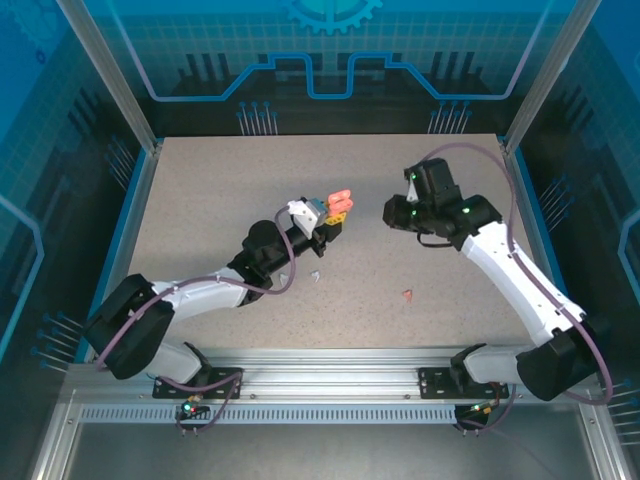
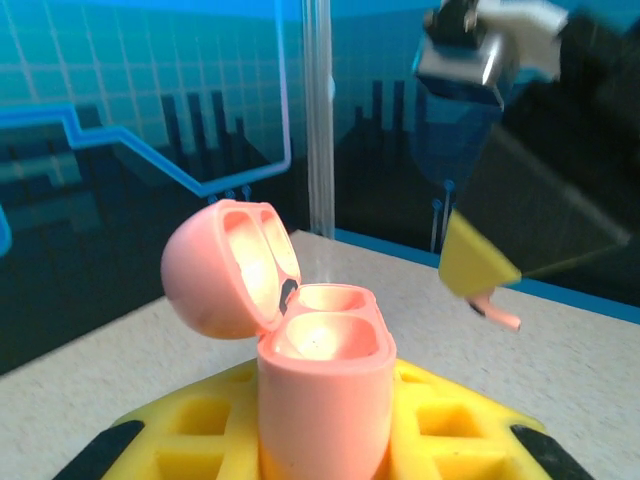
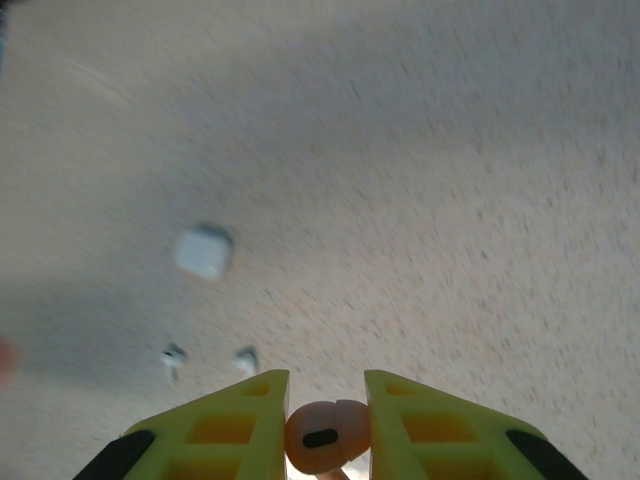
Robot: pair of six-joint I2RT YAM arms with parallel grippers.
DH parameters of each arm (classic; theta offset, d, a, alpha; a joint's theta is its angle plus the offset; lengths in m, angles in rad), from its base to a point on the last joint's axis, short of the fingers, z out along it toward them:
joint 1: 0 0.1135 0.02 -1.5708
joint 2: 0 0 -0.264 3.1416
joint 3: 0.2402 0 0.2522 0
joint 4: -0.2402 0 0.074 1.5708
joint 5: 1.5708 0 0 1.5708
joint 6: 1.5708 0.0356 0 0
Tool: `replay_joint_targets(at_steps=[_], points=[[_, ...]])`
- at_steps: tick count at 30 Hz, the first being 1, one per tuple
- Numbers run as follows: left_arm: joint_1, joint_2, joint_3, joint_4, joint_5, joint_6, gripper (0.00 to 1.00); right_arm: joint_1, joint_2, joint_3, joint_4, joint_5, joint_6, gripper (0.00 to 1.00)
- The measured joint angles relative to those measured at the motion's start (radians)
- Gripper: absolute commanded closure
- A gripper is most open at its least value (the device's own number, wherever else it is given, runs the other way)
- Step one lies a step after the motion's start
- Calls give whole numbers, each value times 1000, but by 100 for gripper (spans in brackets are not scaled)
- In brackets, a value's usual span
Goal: Insert wireless bluetooth earbuds into charging case
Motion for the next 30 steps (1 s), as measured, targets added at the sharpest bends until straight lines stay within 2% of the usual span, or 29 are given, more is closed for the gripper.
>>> replay_joint_targets(at_steps=[6,14,21,30], points=[[-9,82,69,108,-106,79,100,-10,-19,107,82,-51,-21,75],[-34,191,202,214,-196,123,100,-10,-64,115,277,-89,-8,75],[-46,248,281,248,-204,130,100,-10,-125,-11,546,-111,50,74],[-59,262,326,245,-198,128,100,6,-131,-173,829,-110,103,73]])
